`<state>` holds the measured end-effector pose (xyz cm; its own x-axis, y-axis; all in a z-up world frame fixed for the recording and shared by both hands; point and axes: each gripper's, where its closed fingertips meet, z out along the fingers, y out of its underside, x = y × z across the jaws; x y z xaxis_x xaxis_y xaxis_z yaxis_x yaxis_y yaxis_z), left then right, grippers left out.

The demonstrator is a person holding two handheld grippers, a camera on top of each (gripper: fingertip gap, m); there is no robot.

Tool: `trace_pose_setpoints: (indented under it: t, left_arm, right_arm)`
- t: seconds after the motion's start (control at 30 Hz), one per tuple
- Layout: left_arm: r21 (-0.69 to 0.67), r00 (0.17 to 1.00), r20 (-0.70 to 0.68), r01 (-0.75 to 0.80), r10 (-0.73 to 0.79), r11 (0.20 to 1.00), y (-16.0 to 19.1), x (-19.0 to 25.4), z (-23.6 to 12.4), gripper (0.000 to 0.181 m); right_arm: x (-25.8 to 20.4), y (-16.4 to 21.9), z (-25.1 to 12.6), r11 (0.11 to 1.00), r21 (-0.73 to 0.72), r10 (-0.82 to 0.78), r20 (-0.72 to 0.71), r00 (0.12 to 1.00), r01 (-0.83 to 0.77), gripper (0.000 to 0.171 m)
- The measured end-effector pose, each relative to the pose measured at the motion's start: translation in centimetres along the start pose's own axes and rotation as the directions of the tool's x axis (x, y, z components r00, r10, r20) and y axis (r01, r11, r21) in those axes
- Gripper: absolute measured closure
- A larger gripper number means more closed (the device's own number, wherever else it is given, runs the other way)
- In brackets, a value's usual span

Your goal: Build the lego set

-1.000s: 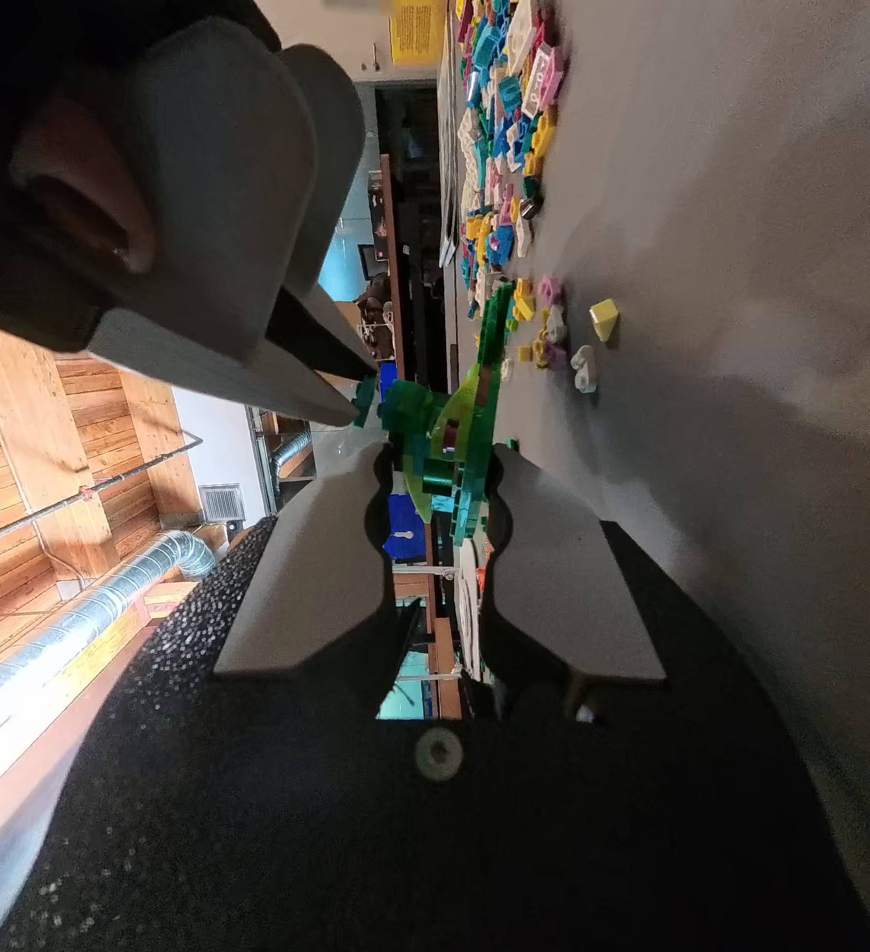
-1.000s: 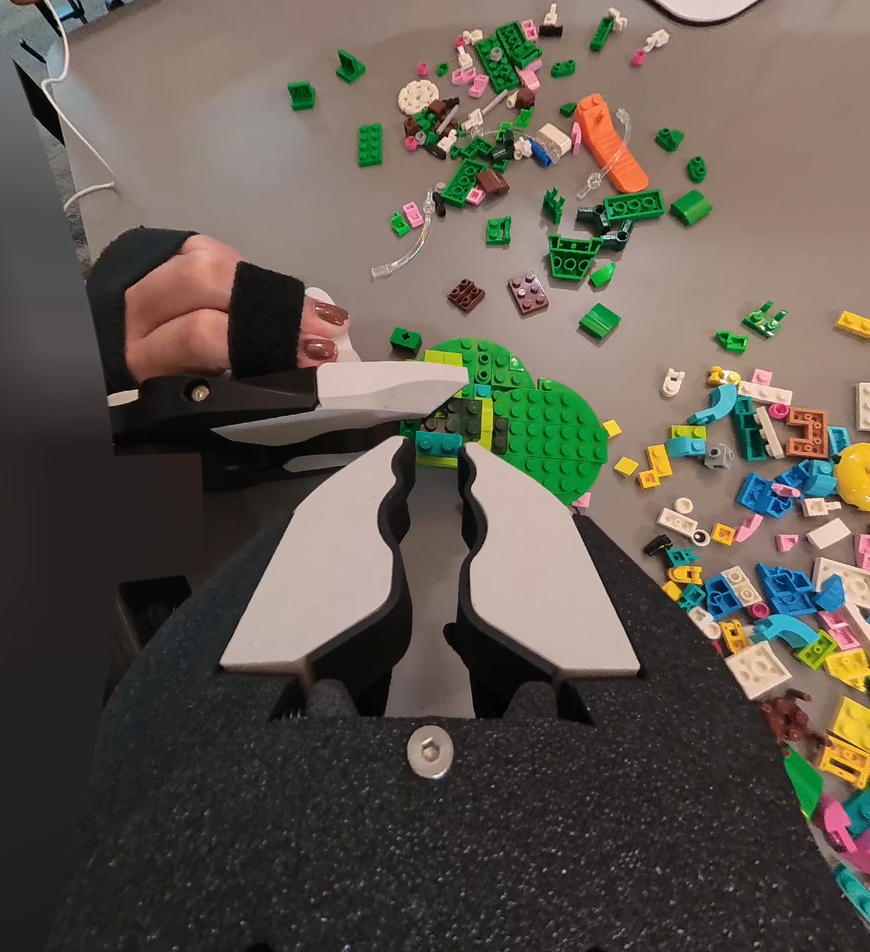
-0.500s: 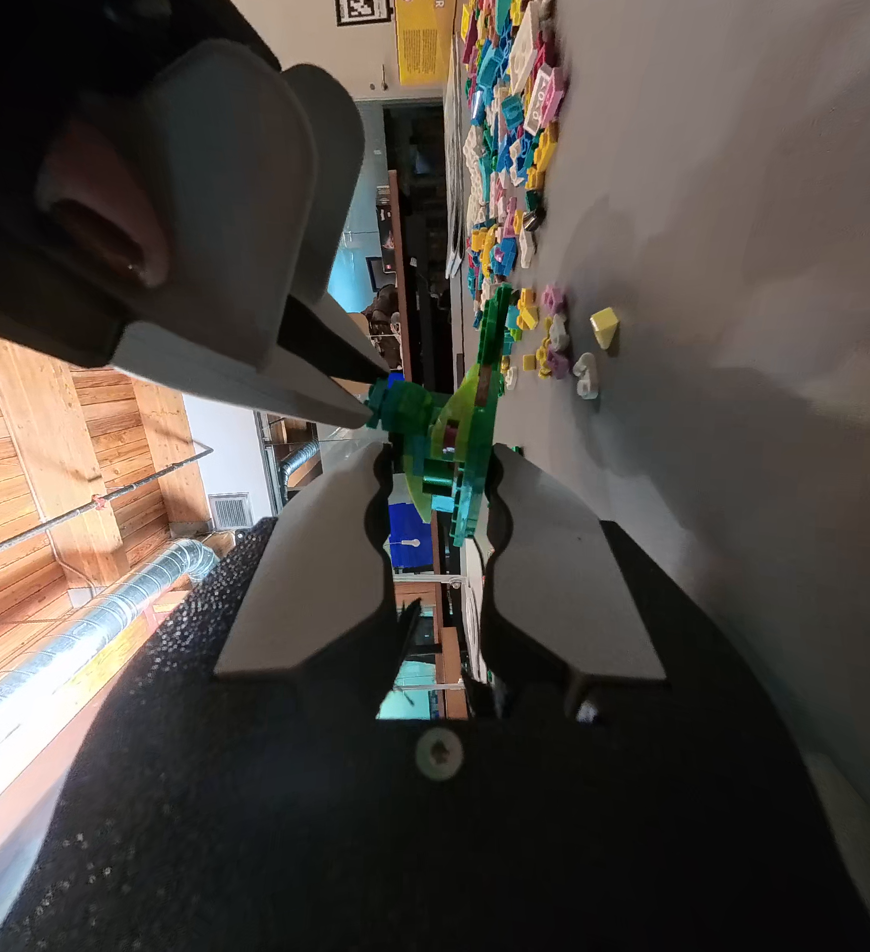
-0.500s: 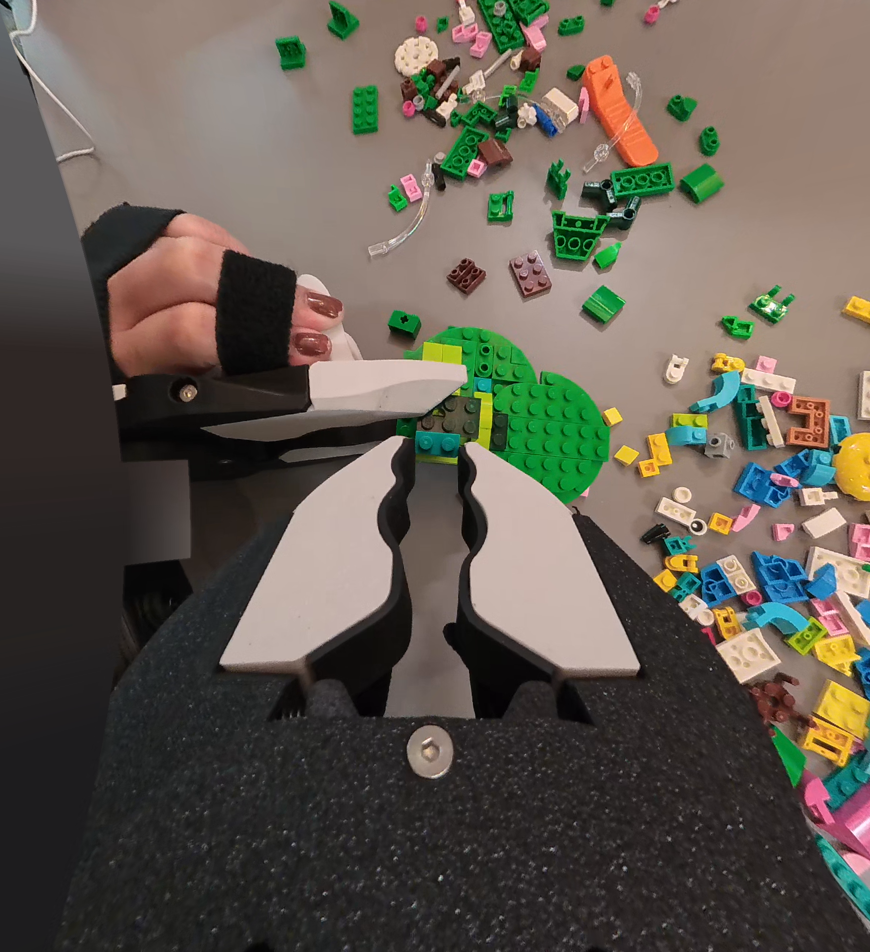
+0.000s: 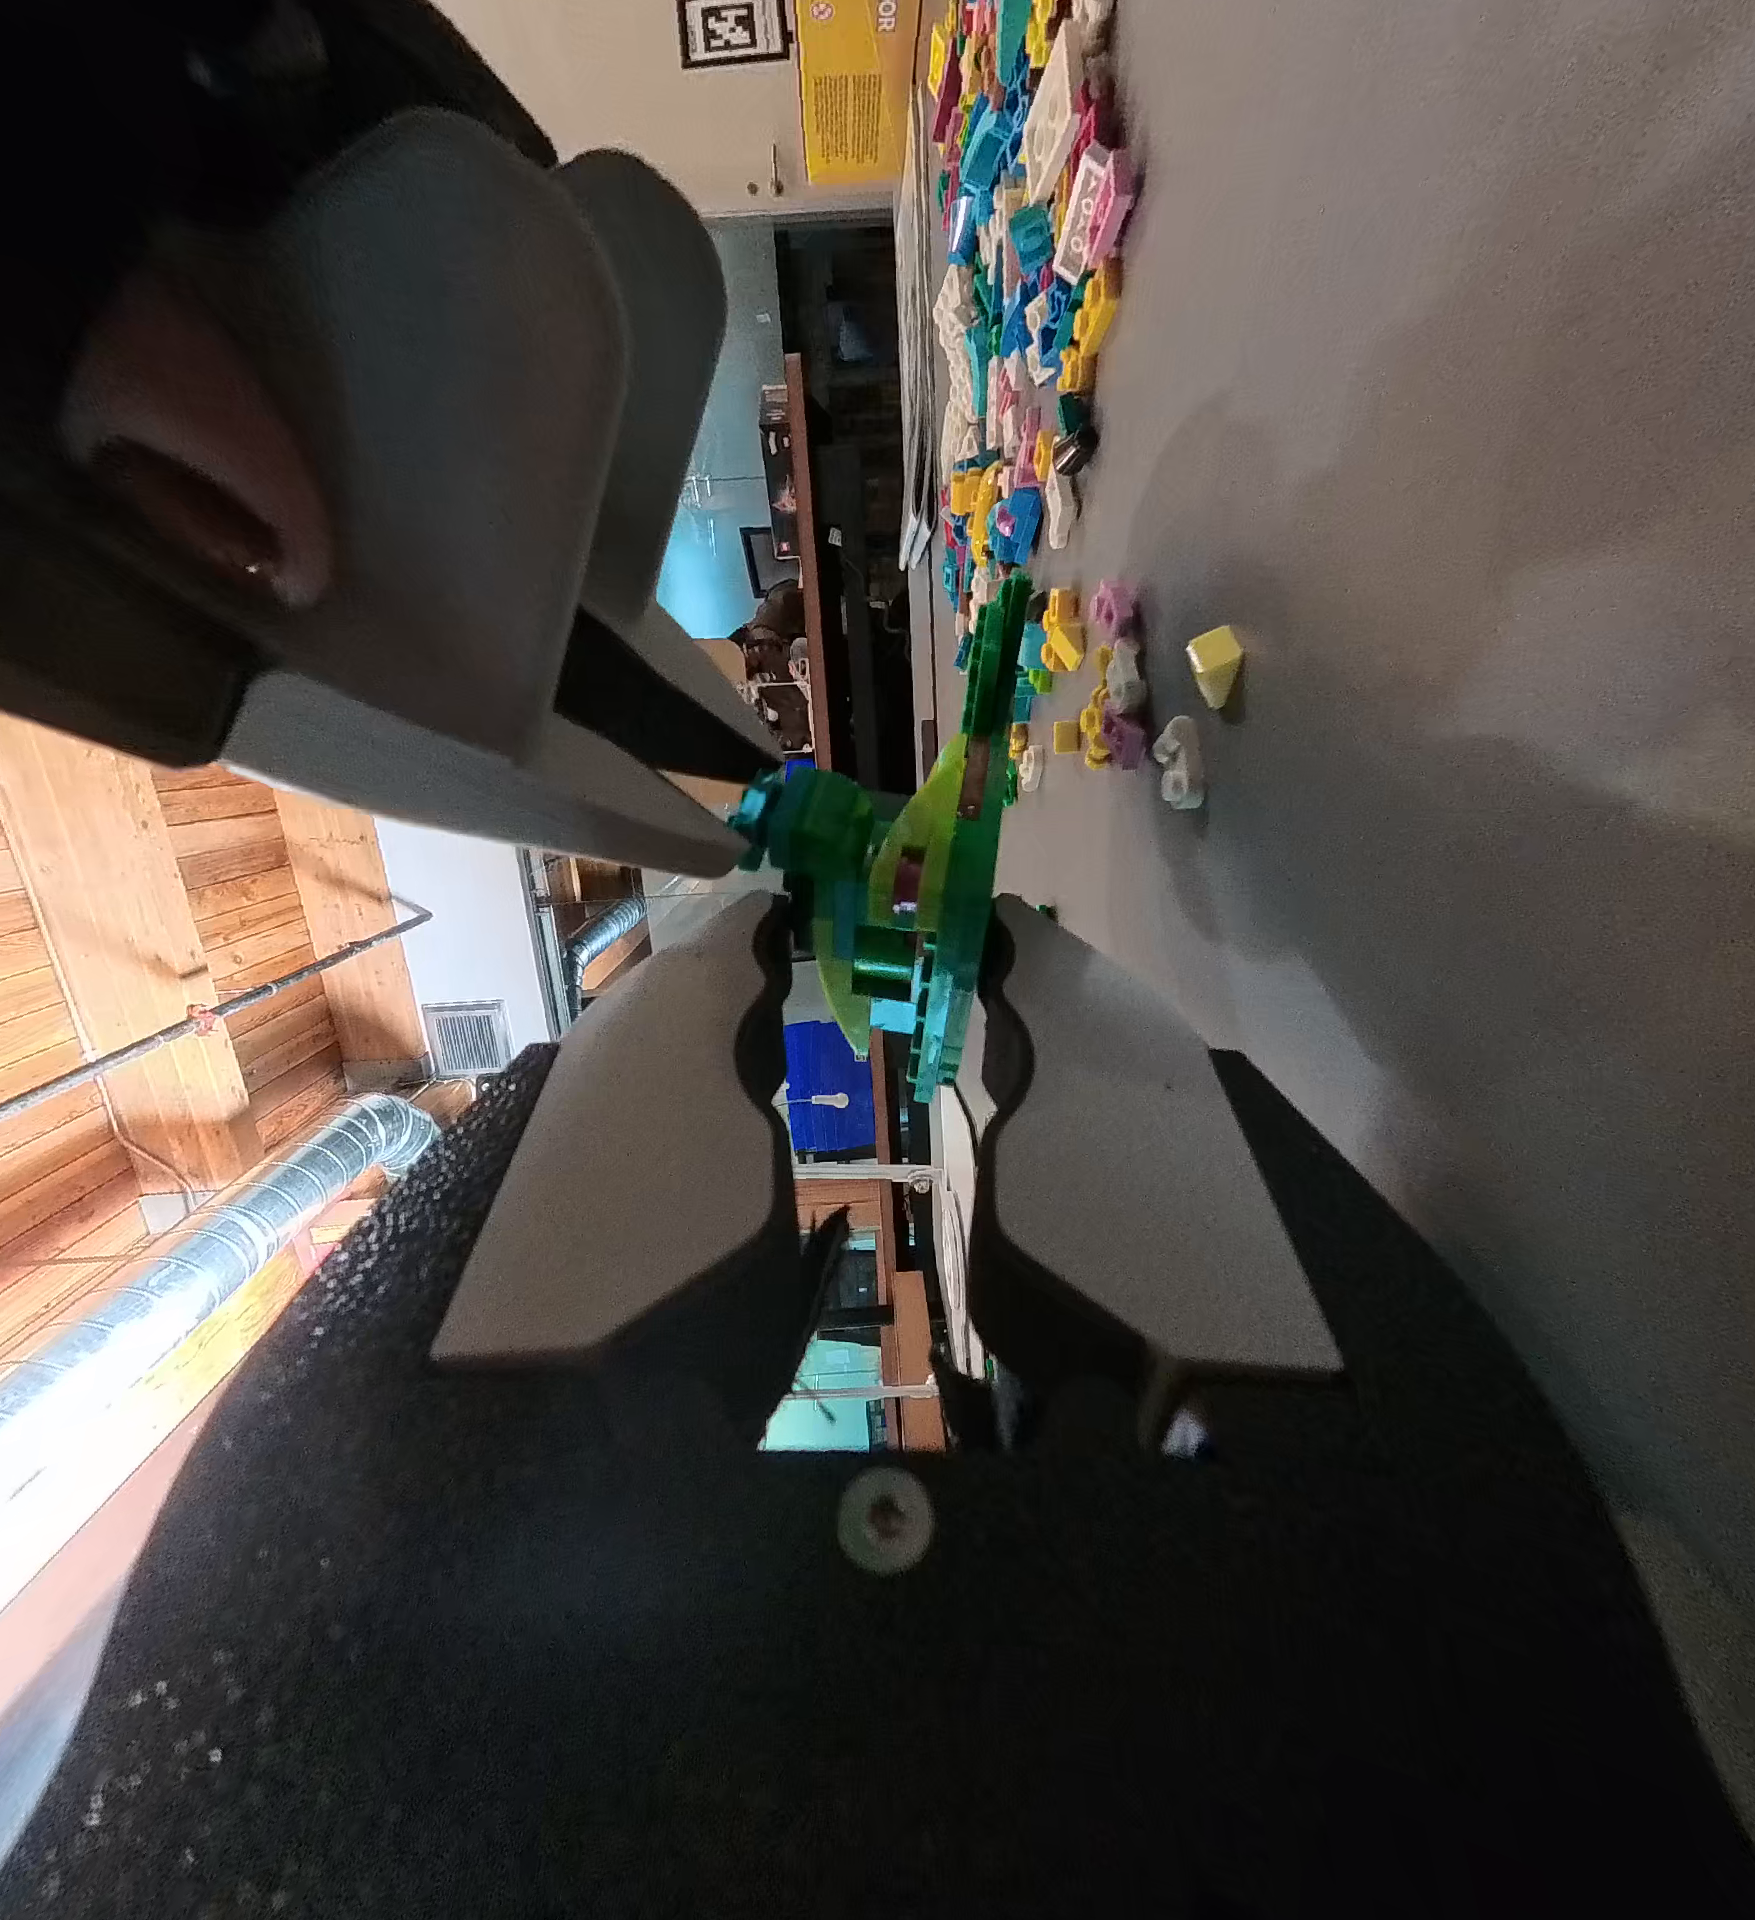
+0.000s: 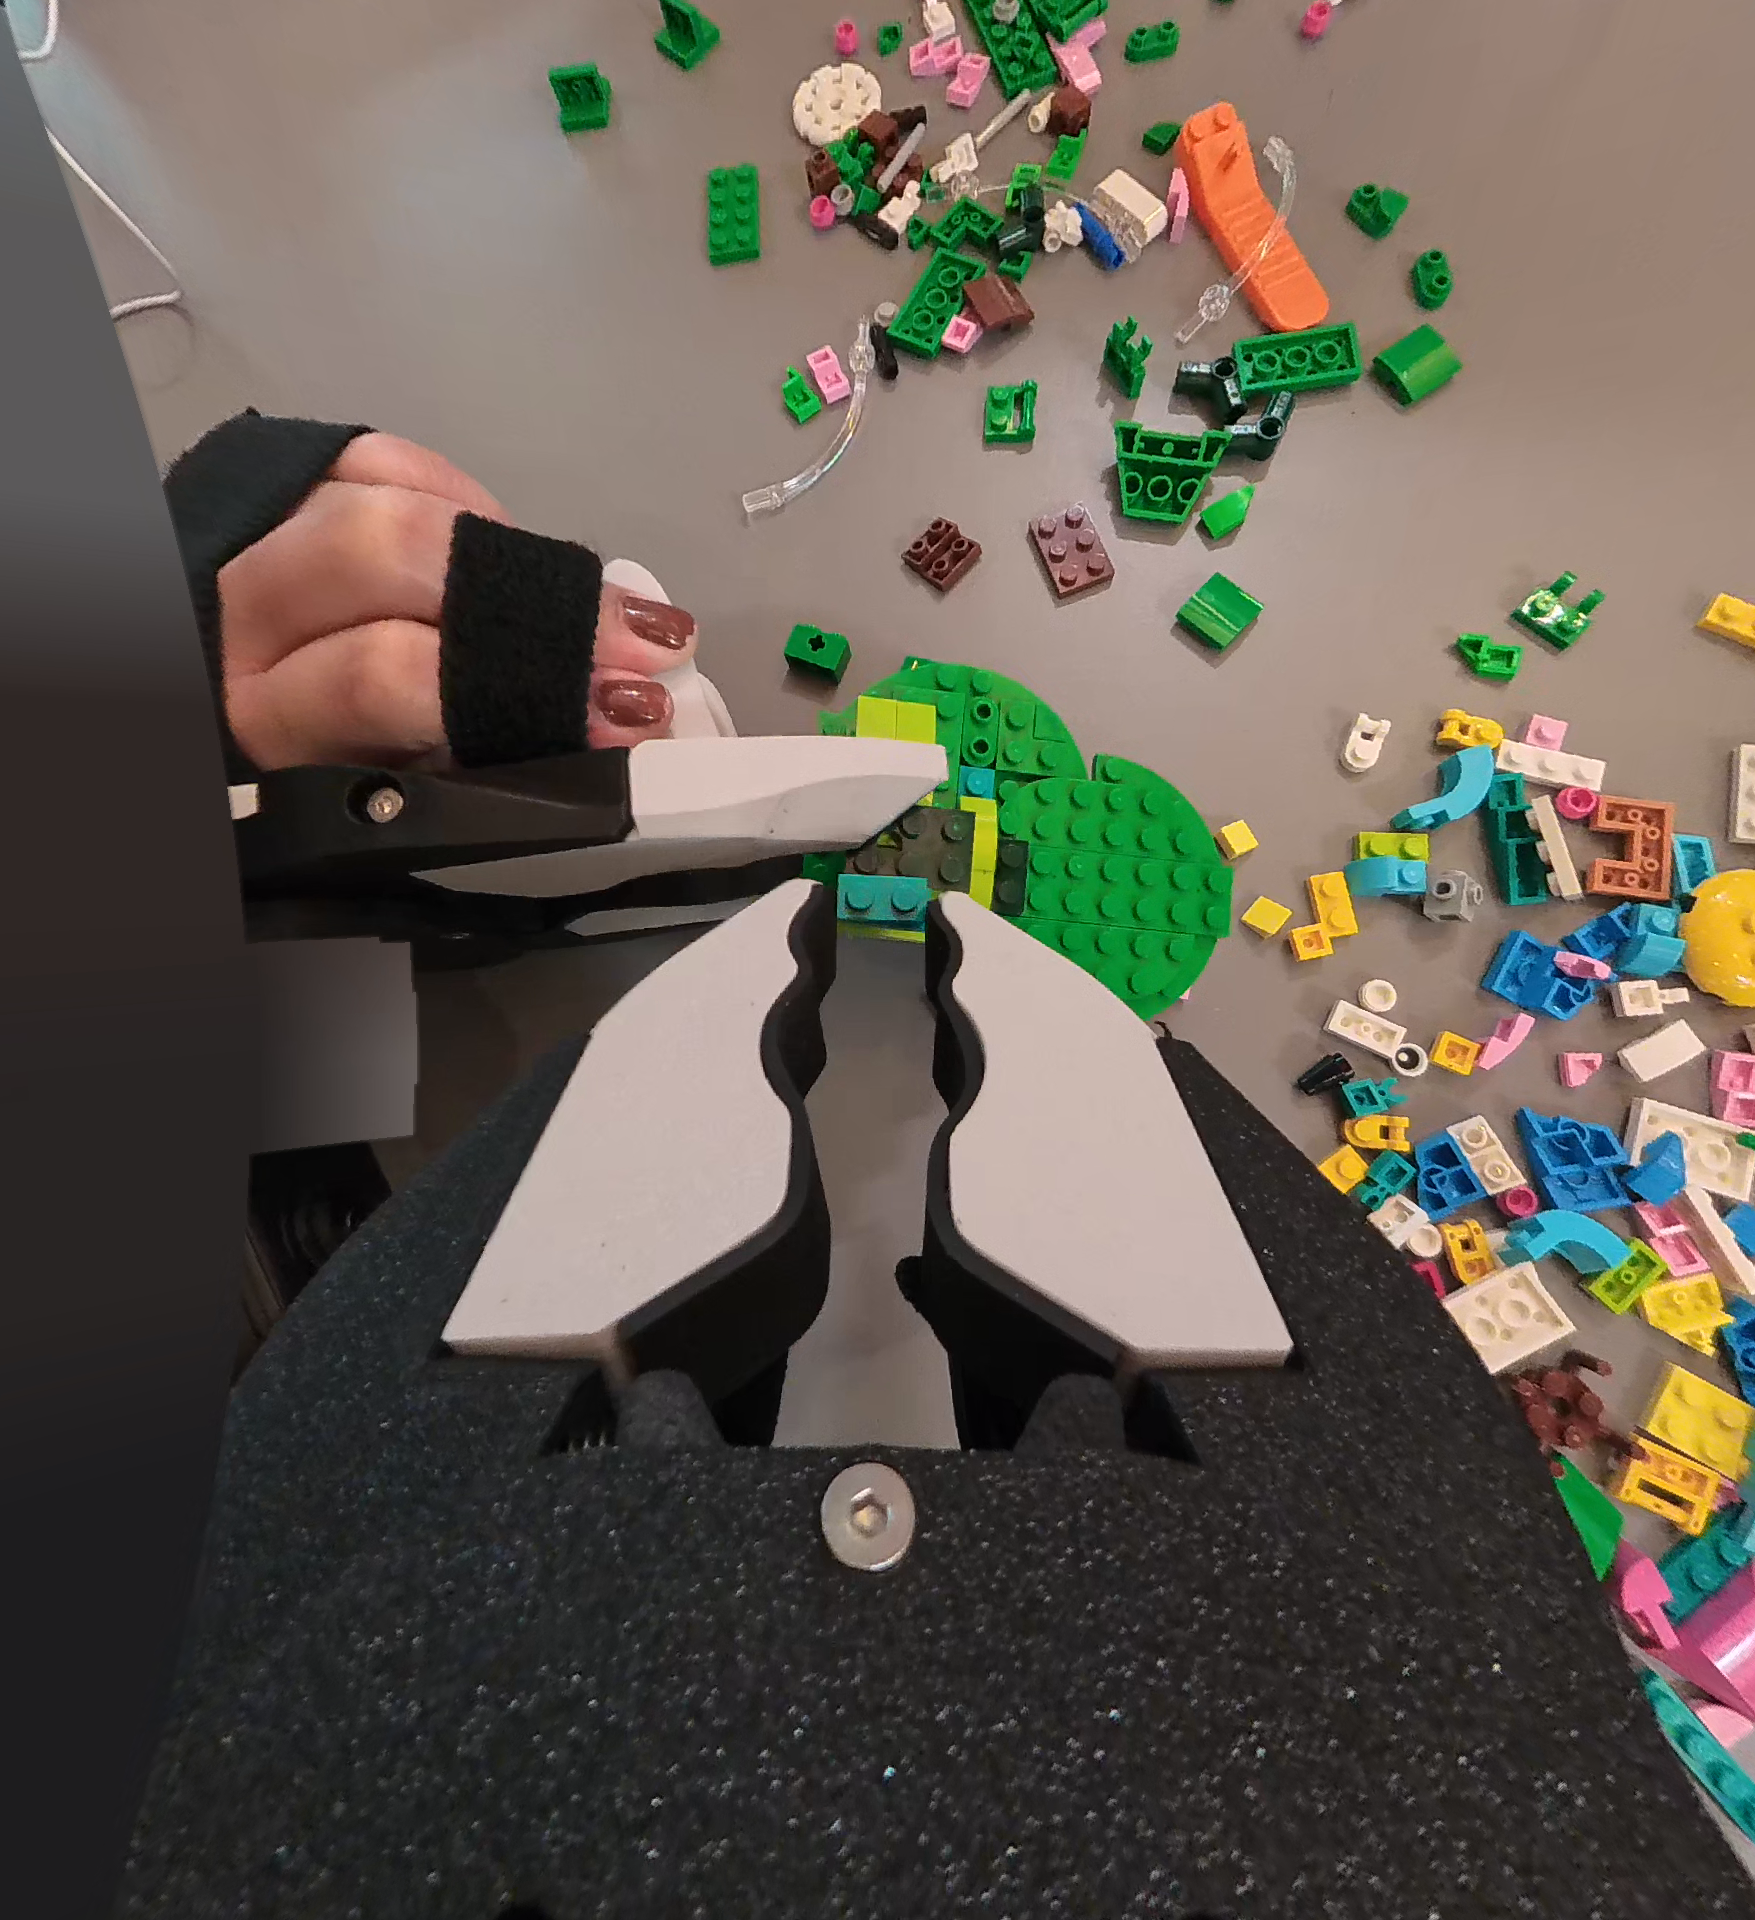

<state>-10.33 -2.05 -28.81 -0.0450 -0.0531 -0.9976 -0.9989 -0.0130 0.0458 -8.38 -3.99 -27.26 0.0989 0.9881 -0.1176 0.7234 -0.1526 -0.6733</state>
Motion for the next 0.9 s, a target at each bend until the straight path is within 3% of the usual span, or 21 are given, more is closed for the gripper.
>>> trace_pose_setpoints:
  t: [0.9]
  left_arm:
    - [0.004,1.0,-0.003,0.007,-0.007,1.0,0.01,0.0,-0.03,0.147]
  right_arm:
    - [0.04,-0.1,-0.09,0.999,-0.003,0.036,-0.015,0.999,-0.036,0.156]
